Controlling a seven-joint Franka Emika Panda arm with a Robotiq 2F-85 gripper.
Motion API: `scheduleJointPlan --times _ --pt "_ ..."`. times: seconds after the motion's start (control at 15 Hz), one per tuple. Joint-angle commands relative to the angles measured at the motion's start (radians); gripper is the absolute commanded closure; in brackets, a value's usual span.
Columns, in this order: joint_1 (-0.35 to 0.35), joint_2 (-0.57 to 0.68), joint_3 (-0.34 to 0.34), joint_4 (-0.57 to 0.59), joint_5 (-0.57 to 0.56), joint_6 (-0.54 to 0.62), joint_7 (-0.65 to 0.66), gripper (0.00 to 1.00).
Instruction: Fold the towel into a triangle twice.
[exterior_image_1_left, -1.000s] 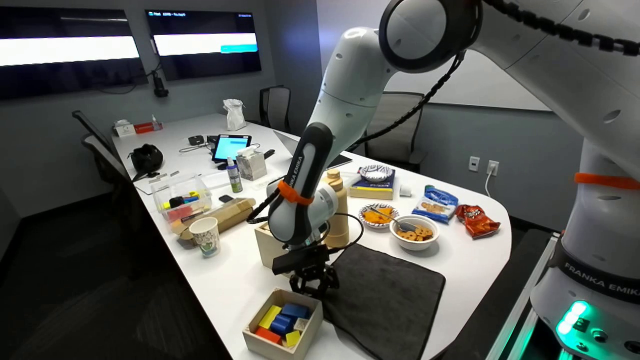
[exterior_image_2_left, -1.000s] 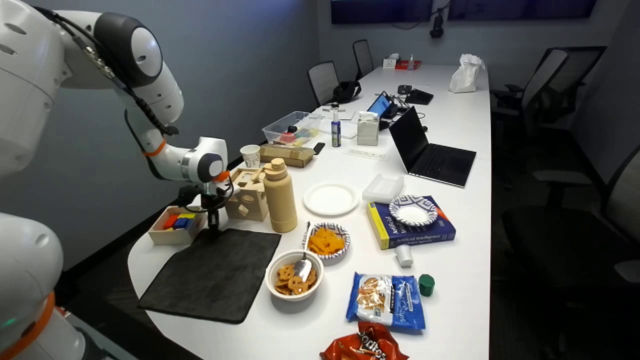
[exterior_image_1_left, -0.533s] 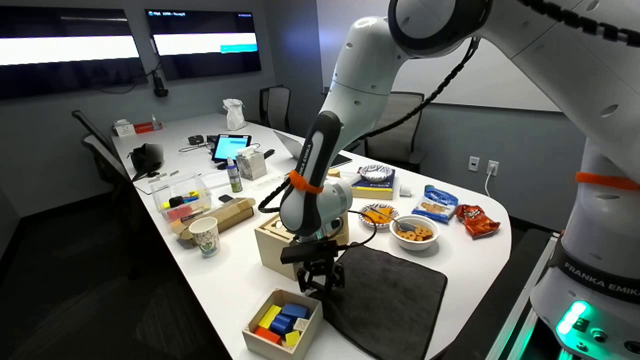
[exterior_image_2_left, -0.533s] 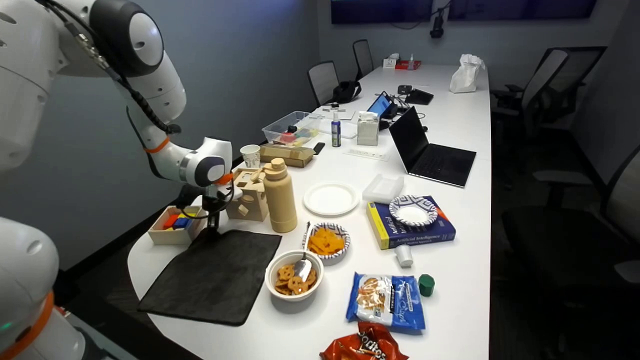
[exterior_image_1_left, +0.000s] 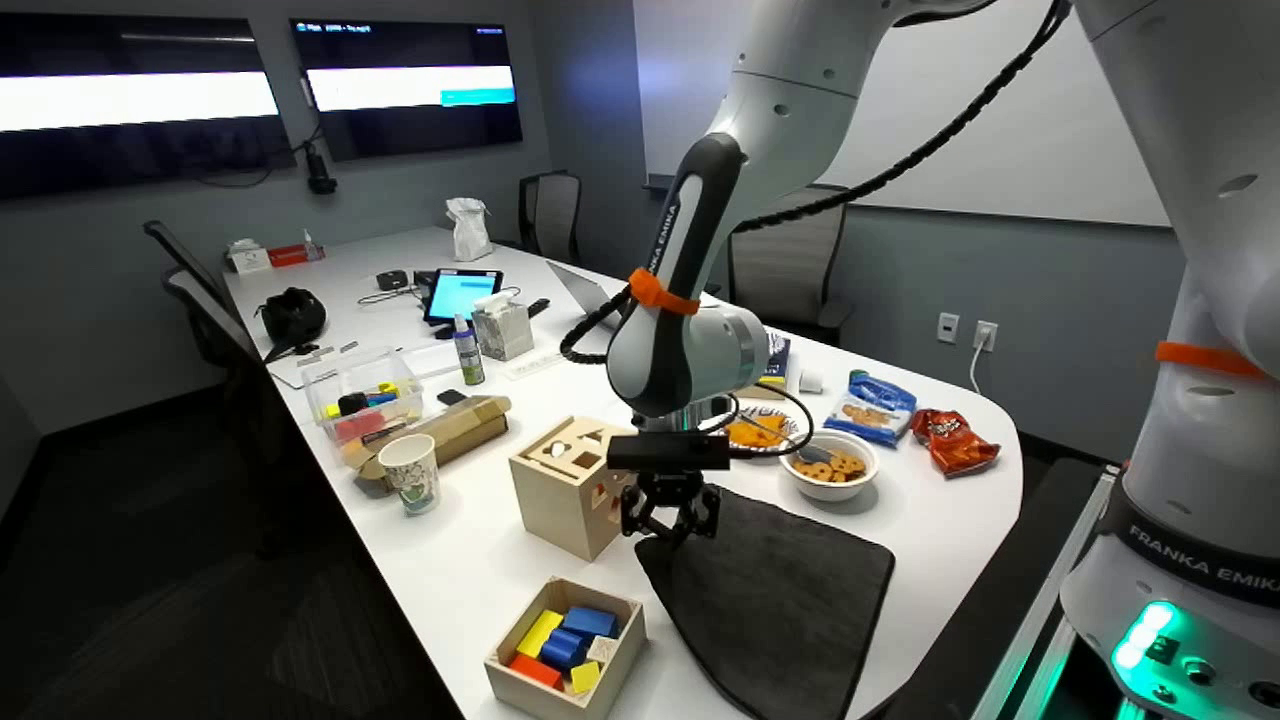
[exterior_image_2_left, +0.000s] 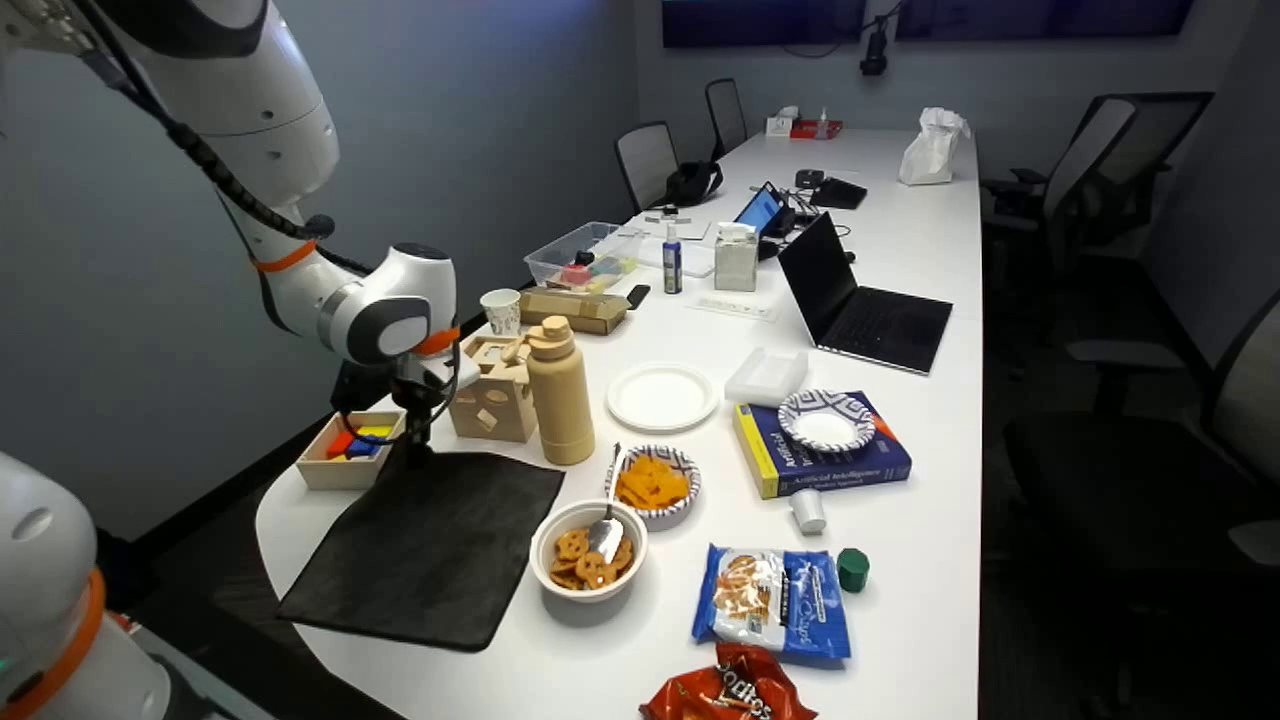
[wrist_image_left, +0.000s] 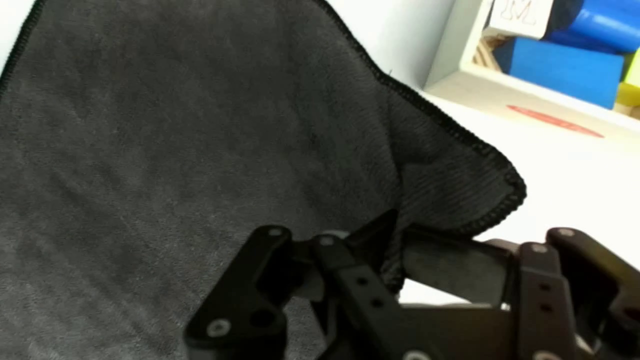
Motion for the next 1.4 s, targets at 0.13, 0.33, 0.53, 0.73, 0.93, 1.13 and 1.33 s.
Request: scheduleJointPlan --times 0.13,0.33,0.53,0.73,0.93,1.13,1.33 --pt "-0.097 -0.112 0.034 -0.141 0.083 0.029 -0.256 1.0" --pt "-0.13 -0.107 0.013 -0.164 0.083 0.047 -0.386 1.0" --pt "-0.179 -0.096 0.014 -0.171 0.084 0.058 -0.505 1.0" --pt "-0.238 -0.101 0.041 -0.186 0.111 0.079 -0.62 1.0" --pt "-0.31 -0.081 0.094 -0.19 0.175 0.099 -0.739 1.0" --pt "-0.391 -0.064 0.169 -0.199 0.284 0.094 -0.852 1.0" --pt "-0.457 -0.07 0.235 -0.237 0.397 0.097 -0.93 1.0"
